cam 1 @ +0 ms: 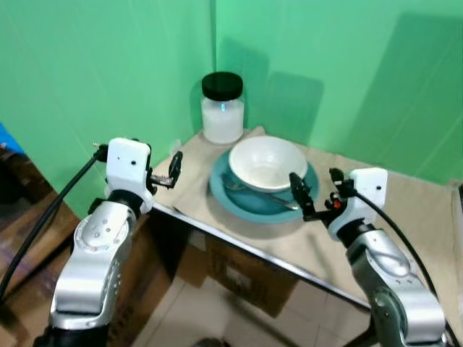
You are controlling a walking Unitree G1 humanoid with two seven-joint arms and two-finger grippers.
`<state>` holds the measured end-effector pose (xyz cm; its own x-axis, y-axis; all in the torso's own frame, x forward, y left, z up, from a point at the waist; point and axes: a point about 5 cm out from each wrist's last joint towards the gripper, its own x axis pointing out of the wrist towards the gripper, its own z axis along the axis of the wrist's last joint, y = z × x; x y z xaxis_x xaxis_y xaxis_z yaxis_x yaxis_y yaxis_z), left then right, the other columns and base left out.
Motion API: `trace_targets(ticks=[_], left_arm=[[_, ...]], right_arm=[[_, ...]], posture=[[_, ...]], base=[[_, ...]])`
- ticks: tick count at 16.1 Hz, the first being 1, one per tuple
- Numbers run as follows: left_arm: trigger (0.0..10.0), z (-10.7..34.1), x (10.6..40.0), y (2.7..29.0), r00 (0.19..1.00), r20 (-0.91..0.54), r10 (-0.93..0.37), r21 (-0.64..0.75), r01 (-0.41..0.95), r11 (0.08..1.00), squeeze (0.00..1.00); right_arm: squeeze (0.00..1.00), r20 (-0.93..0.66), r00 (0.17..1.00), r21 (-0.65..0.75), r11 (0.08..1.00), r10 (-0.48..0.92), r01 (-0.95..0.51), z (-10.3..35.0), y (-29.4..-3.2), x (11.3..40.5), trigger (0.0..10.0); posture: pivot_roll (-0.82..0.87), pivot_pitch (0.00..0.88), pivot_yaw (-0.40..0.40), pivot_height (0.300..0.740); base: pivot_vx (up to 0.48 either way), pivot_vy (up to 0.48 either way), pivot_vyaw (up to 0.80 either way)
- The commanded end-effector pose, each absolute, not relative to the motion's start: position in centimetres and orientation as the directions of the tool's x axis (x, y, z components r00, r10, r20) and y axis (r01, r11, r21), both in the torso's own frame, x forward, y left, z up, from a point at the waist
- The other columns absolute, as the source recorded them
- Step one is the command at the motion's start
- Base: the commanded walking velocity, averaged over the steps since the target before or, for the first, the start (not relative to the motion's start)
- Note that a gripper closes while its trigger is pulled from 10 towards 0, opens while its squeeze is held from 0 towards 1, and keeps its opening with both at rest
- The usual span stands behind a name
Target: Setting the table
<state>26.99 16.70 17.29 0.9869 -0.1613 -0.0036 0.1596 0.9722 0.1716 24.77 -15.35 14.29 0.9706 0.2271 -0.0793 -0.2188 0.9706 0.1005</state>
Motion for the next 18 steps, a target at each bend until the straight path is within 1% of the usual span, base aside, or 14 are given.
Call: trace_targets(ticks=[1, 2, 5, 8, 9, 10, 12, 13, 15, 16, 18], left_arm=[[10.0, 17.5, 27.1, 16.6, 0.985, 0.0, -0.171, 0.181, 0.168, 0.969, 0.0], [10.0, 17.4, 27.1, 16.5, 0.984, -0.003, -0.177, 0.185, 0.174, 0.967, 0.0], [10.0, 16.8, 26.9, 16.3, 0.979, -0.035, -0.201, 0.179, 0.204, 0.963, 0.0], [10.0, 16.5, 26.6, 16.5, 0.974, -0.057, -0.218, 0.193, 0.225, 0.955, 0.0], [10.0, 16.4, 26.5, 16.6, 0.974, -0.059, -0.219, 0.194, 0.227, 0.954, 0.0], [10.0, 15.9, 26.0, 16.3, 0.96, -0.084, -0.269, 0.201, 0.281, 0.939, 0.0], [10.0, 15.3, 25.5, 16.2, 0.94, -0.118, -0.32, 0.206, 0.338, 0.918, 0.0], [10.0, 15.0, 25.2, 16.3, 0.928, -0.145, -0.344, 0.21, 0.369, 0.906, 0.0], [10.0, 15.1, 25.2, 16.7, 0.935, -0.141, -0.325, 0.223, 0.35, 0.91, 0.0], [10.0, 15.5, 25.3, 17.0, 0.947, -0.115, -0.299, 0.21, 0.318, 0.925, 0.0], [10.0, 15.6, 25.1, 16.8, 0.949, -0.102, -0.298, 0.192, 0.313, 0.93, 0.0]], right_arm=[[0.0, -0.072, 0.972, 0.103, 0.971, 0.225, -0.217, 14.4, -15.5, 24.8, 10.0], [0.0, -0.073, 0.97, 0.093, 0.97, 0.232, -0.225, 14.4, -15.4, 24.9, 10.0], [0.0, -0.083, 0.96, 0.105, 0.961, 0.266, -0.257, 14.4, -15.0, 25.0, 10.0], [0.0, -0.094, 0.937, 0.163, 0.934, 0.336, -0.318, 14.3, -14.3, 24.8, 10.0], [0.0, -0.117, 0.928, 0.157, 0.929, 0.354, -0.334, 13.9, -14.2, 24.7, 10.0], [0.0, -0.147, 0.907, 0.12, 0.917, 0.395, -0.38, 13.4, -13.8, 24.5, 10.0], [0.0, -0.17, 0.878, 0.095, 0.895, 0.447, -0.437, 13.2, -13.4, 24.6, 10.0], [0.0, -0.198, 0.836, 0.069, 0.858, 0.511, -0.508, 13.1, -12.9, 24.8, 10.0], [0.0, -0.214, 0.818, 0.007, 0.838, 0.534, -0.545, 13.1, -12.8, 25.1, 10.0], [0.0, -0.211, 0.833, 0.014, 0.853, 0.512, -0.521, 13.2, -13.1, 25.6, 10.0], [0.0, -0.203, 0.825, 0.03, 0.846, 0.527, -0.533, 13.1, -12.6, 25.6, 10.0]], posture=[[0.06, 0.0, 0.032, 0.74], [0.07, 0.0, 0.031, 0.74], [0.06, 0.0, 0.029, 0.74], [0.07, 0.0, 0.022, 0.74], [0.07, 0.0, 0.018, 0.74], [0.08, 0.0, 0.019, 0.74], [0.08, 0.0, 0.02, 0.74], [0.08, 0.0, 0.017, 0.74], [0.09, 0.0, 0.012, 0.74], [0.1, 0.0, 0.004, 0.74], [0.11, 0.0, -0.003, 0.74]], base=[[0.0, -0.48, 0.79], [0.0, -0.371, 0.56], [0.0, 0.0, 0.0], [0.0, 0.0, 0.0], [0.0, 0.0, 0.0], [0.0, 0.0, 0.0], [0.0, 0.0, 0.0], [0.0, 0.0, 0.0], [0.0, 0.0, 0.0], [0.0, 0.0, 0.8], [0.159, 0.0, 0.8]])
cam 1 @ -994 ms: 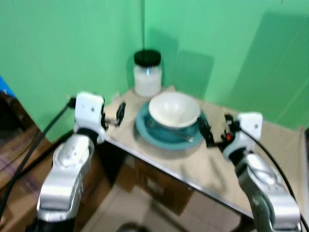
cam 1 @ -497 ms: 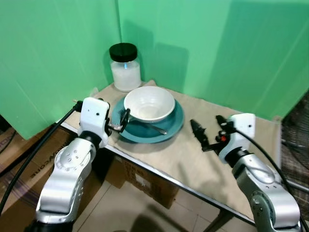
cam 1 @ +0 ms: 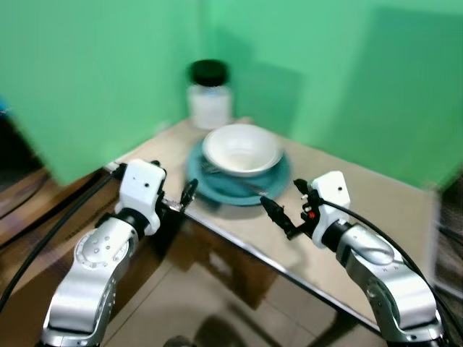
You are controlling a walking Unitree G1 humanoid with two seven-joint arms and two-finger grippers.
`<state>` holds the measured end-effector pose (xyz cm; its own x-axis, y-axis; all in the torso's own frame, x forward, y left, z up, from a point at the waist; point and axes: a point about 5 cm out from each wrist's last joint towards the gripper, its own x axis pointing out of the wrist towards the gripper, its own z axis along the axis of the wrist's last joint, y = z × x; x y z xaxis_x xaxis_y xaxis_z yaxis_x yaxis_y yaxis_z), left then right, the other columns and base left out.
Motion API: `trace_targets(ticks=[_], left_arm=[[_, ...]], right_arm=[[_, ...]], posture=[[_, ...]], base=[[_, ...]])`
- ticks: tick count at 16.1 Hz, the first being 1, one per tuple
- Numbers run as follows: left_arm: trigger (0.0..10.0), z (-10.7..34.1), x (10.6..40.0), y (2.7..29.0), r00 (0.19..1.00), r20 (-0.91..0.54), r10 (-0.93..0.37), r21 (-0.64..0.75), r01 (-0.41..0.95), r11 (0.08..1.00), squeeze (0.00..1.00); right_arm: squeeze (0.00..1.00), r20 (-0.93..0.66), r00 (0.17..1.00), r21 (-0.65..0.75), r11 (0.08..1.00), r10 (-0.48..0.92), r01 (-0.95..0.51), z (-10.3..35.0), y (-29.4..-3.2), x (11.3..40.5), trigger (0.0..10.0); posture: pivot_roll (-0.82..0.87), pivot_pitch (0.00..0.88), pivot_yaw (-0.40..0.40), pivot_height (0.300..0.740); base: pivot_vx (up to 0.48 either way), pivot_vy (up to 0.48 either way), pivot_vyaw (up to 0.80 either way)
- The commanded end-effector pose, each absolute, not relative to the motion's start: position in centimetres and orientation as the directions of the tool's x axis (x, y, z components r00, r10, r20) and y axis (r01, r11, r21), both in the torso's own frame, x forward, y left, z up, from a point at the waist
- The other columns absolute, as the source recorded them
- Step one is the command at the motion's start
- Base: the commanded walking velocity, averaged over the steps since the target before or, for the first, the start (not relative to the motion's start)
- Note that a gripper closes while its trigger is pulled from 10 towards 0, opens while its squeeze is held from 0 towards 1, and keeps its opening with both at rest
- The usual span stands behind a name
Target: Setting the table
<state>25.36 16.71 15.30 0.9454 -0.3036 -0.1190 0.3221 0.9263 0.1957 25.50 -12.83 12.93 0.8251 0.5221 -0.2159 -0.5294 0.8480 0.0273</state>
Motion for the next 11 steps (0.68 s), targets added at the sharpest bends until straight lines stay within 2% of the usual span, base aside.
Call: trace_targets(ticks=[1, 3, 7, 11], left_arm=[[10.0, 15.6, 25.1, 16.7, 0.948, -0.102, -0.301, 0.193, 0.315, 0.929, 0.0], [10.0, 15.7, 25.1, 16.6, 0.946, -0.101, -0.307, 0.192, 0.322, 0.927, 0.0], [10.0, 15.7, 25.0, 16.7, 0.941, -0.109, -0.32, 0.196, 0.336, 0.921, 0.0], [10.0, 15.6, 24.6, 16.8, 0.935, -0.115, -0.336, 0.2, 0.353, 0.914, 0.0]], right_arm=[[0.0, -0.204, 0.821, 0.034, 0.842, 0.533, -0.538, 13.1, -12.5, 25.6, 10.0], [0.0, -0.205, 0.812, 0.026, 0.832, 0.547, -0.554, 13.0, -12.3, 25.5, 10.0], [0.0, -0.21, 0.805, 0.045, 0.828, 0.555, -0.559, 12.9, -12.5, 25.3, 10.0], [0.0, -0.215, 0.764, 0.032, 0.786, 0.608, -0.617, 13.1, -13.3, 24.6, 10.0]], posture=[[0.11, 0.0, -0.004, 0.74], [0.11, 0.0, -0.001, 0.74], [0.11, 0.0, 0.002, 0.74], [0.11, 0.0, 0.008, 0.74]], base=[[0.33, 0.0, 0.8], [0.341, 0.0, 0.55], [0.337, 0.0, 0.0], [0.0, 0.0, 0.0]])
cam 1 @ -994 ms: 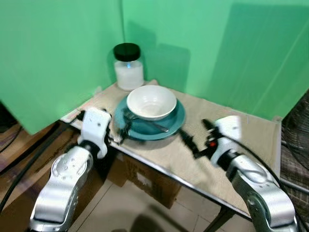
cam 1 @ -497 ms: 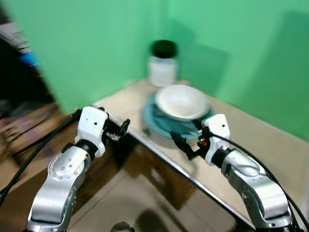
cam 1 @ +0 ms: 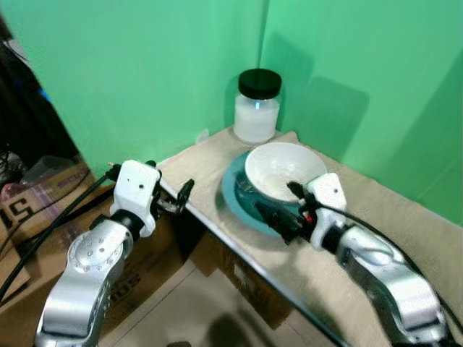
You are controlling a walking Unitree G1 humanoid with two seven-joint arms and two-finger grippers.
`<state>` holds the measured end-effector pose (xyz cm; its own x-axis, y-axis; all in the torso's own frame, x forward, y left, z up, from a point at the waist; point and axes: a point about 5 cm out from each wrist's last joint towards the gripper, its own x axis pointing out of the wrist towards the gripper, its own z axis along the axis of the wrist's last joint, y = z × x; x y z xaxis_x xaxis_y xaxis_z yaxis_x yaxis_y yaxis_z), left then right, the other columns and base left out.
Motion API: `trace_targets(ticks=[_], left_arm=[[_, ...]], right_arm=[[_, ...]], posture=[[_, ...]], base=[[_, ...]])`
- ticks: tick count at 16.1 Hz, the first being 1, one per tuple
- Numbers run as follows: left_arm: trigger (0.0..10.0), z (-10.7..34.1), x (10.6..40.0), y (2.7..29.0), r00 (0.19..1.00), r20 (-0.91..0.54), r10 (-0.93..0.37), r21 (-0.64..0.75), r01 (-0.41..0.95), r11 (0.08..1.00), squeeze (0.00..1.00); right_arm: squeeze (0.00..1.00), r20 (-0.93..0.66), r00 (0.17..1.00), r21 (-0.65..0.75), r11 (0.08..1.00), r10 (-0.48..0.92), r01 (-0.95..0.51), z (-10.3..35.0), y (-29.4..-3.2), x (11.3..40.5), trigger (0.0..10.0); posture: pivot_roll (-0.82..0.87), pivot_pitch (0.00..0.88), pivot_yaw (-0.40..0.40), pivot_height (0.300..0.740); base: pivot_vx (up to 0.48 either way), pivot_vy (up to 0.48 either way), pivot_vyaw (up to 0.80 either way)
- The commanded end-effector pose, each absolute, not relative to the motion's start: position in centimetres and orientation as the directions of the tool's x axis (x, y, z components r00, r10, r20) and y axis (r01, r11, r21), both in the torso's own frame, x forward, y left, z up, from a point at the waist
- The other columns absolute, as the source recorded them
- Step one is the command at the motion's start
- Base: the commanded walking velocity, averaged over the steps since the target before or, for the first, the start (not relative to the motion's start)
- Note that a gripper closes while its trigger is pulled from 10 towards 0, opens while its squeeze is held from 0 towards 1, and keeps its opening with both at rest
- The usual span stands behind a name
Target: Setting the table
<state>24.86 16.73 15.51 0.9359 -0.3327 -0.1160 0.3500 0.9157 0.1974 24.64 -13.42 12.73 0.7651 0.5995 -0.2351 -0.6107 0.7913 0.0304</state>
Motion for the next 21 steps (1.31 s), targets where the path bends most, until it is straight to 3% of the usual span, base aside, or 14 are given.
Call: trace_targets(ticks=[1, 6, 7, 8, 10, 12, 15, 18, 19, 20, 21], left_arm=[[10.0, 15.7, 24.5, 16.8, 0.928, -0.116, -0.353, 0.199, 0.37, 0.907, 0.0], [10.0, 15.7, 24.2, 16.7, 0.91, -0.131, -0.393, 0.2, 0.412, 0.889, 0.0], [10.0, 15.6, 24.2, 16.7, 0.908, -0.134, -0.398, 0.201, 0.418, 0.886, 0.0], [10.0, 15.6, 24.1, 16.8, 0.901, -0.145, -0.408, 0.206, 0.431, 0.878, 0.0], [10.0, 15.4, 23.8, 17.1, 0.879, -0.175, -0.443, 0.208, 0.473, 0.856, 0.0], [10.0, 14.4, 22.5, 17.4, 0.787, -0.276, -0.551, 0.177, 0.605, 0.776, 0.0], [10.0, 13.5, 21.6, 17.9, 0.701, -0.359, -0.616, 0.125, 0.69, 0.713, 0.0], [10.0, 13.3, 21.3, 18.2, 0.675, -0.39, -0.627, 0.12, 0.712, 0.692, 0.0], [10.0, 13.3, 21.3, 18.2, 0.675, -0.391, -0.626, 0.121, 0.711, 0.692, 0.0], [10.0, 13.3, 21.2, 18.3, 0.675, -0.393, -0.625, 0.121, 0.712, 0.692, 0.0], [10.0, 13.4, 21.2, 18.3, 0.674, -0.392, -0.626, 0.123, 0.713, 0.691, 0.0]], right_arm=[[0.0, -0.198, 0.739, 0.036, 0.759, 0.643, -0.651, 13.6, -13.7, 24.3, 10.0], [0.0, -0.182, 0.675, 0.057, 0.693, 0.715, -0.718, 14.3, -13.8, 24.1, 10.0], [0.16, -0.177, 0.669, 0.059, 0.687, 0.721, -0.724, 14.4, -13.8, 24.2, 10.0], [1.0, -0.174, 0.661, 0.062, 0.678, 0.73, -0.732, 14.6, -13.8, 24.4, 10.0], [1.0, -0.235, 0.641, 0.063, 0.67, 0.731, -0.74, 14.3, -13.7, 24.9, 10.0], [1.0, -0.32, 0.618, 0.087, 0.671, 0.718, -0.736, 13.6, -12.6, 26.3, 10.0], [1.0, -0.36, 0.599, 0.147, 0.678, 0.715, -0.72, 13.2, -10.9, 28.0, 10.0], [1.0, -0.393, 0.578, 0.158, 0.672, 0.715, -0.724, 13.0, -9.8, 29.1, 10.0], [0.88, -0.399, 0.576, 0.157, 0.672, 0.714, -0.724, 13.0, -9.6, 29.3, 10.0], [0.0, -0.417, 0.573, 0.137, 0.672, 0.706, -0.728, 12.9, -9.0, 29.9, 10.0], [0.0, -0.422, 0.584, 0.113, 0.679, 0.694, -0.725, 12.9, -8.8, 30.3, 10.0]], posture=[[0.11, 0.0, 0.01, 0.74], [0.11, 0.0, 0.008, 0.74], [0.11, 0.0, 0.008, 0.74], [0.11, 0.0, 0.009, 0.74], [0.11, 0.0, 0.012, 0.74], [0.11, 0.0, 0.018, 0.74], [0.11, 0.0, 0.019, 0.74], [0.11, 0.0, 0.007, 0.74], [0.11, 0.0, 0.005, 0.74], [0.11, 0.0, -0.001, 0.74], [0.12, 0.0, -0.005, 0.74]], base=[[0.0, 0.0, 0.0], [0.0, 0.0, 0.0], [0.0, 0.0, 0.0], [0.0, 0.0, 0.0], [0.0, 0.0, 0.0], [0.0, 0.0, 0.0], [0.0, 0.0, 0.0], [0.0, 0.0, 0.0], [0.0, 0.0, 0.0], [0.0, 0.0, 0.0], [0.0, 0.0, 0.0]])
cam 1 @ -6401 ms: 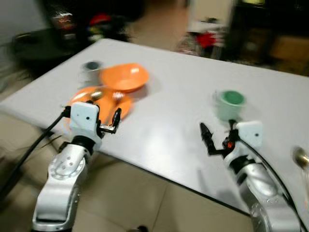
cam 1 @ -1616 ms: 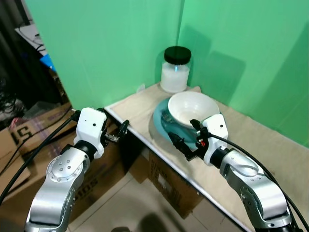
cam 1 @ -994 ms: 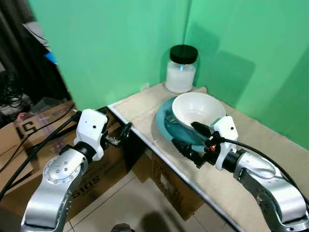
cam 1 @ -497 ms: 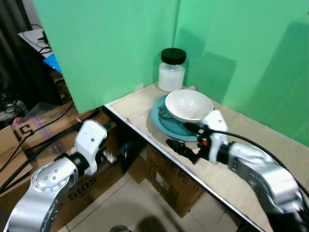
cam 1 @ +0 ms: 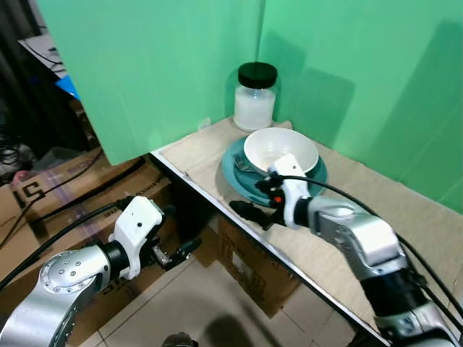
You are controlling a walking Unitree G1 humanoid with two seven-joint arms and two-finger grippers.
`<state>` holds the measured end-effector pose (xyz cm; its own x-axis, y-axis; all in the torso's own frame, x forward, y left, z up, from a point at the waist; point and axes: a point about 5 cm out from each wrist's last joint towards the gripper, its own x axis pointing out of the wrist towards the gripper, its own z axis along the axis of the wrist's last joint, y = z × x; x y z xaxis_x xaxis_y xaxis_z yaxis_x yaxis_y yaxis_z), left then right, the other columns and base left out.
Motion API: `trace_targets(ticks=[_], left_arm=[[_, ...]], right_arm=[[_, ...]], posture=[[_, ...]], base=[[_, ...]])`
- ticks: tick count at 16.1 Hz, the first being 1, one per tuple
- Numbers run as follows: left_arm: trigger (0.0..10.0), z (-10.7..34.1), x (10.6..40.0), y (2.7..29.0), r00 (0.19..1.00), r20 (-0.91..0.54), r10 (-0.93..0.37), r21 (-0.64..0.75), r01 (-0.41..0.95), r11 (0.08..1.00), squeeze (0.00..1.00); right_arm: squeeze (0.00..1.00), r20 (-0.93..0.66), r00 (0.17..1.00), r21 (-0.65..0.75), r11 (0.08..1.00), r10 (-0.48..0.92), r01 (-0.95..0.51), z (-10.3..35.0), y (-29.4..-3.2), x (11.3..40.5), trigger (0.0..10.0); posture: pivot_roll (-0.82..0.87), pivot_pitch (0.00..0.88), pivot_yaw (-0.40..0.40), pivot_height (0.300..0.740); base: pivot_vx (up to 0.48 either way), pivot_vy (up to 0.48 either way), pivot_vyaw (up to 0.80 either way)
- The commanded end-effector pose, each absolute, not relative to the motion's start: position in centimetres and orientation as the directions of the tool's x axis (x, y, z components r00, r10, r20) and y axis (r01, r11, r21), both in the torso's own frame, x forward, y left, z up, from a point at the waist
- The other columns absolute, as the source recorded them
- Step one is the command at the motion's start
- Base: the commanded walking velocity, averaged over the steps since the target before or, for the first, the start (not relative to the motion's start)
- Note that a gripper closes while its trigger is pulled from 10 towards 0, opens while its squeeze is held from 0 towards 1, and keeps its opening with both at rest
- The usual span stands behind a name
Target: Setting the table
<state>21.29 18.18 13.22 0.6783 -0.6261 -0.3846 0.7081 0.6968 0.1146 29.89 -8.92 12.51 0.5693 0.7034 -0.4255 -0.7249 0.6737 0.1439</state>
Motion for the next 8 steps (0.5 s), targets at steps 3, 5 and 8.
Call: trace_targets(ticks=[3, 5, 8], left_arm=[[10.0, 13.4, 21.1, 18.2, 0.674, -0.39, -0.627, 0.124, 0.713, 0.69, 0.0], [10.0, 13.4, 21.1, 18.2, 0.674, -0.39, -0.627, 0.126, 0.714, 0.689, 0.0], [10.0, 13.3, 20.9, 18.1, 0.67, -0.39, -0.632, 0.122, 0.718, 0.686, 0.0]], right_arm=[[0.0, -0.41, 0.622, 0.073, 0.704, 0.667, -0.707, 12.9, -8.6, 31.0, 10.0], [0.0, -0.371, 0.662, 0.052, 0.727, 0.651, -0.685, 13.3, -8.5, 31.6, 10.0], [0.0, -0.329, 0.699, 0.024, 0.745, 0.636, -0.666, 13.4, -8.1, 32.3, 10.0]], posture=[[0.12, 0.0, -0.009, 0.74], [0.12, 0.0, -0.011, 0.74], [0.11, 0.0, -0.011, 0.74]], base=[[0.0, 0.0, 0.0], [0.0, 0.0, 0.0], [0.0, 0.0, 0.0]])
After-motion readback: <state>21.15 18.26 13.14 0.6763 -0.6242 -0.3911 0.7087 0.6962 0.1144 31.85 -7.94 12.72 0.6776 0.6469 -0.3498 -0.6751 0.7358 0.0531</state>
